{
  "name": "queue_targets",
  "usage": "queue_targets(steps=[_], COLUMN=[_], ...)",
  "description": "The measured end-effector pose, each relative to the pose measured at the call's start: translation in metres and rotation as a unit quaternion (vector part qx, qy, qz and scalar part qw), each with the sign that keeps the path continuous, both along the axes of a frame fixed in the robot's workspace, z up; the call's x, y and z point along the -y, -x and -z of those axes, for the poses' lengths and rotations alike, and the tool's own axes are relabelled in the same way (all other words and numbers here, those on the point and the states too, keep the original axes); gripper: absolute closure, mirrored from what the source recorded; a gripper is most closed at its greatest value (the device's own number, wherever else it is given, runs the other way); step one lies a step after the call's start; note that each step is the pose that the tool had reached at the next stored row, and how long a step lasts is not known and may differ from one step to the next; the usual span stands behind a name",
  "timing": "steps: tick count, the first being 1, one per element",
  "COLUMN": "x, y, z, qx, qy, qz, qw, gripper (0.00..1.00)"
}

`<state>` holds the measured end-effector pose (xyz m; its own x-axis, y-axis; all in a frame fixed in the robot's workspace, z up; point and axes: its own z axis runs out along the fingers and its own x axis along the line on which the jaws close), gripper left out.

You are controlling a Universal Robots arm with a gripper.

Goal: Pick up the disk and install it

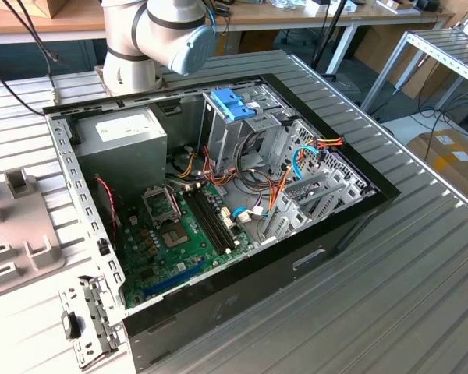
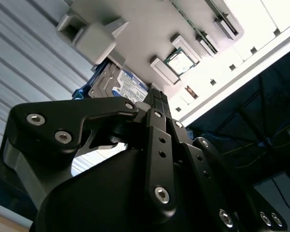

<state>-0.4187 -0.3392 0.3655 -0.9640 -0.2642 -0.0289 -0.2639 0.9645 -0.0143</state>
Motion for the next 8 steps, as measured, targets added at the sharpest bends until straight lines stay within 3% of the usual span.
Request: queue_targets(steps=[8], x=[0.0000], y=[0.0000], z=[0.0000], qx=[0.0000], qy=[0.0000], qz=[-0.031], qw=[0.99953], gripper=[0.89])
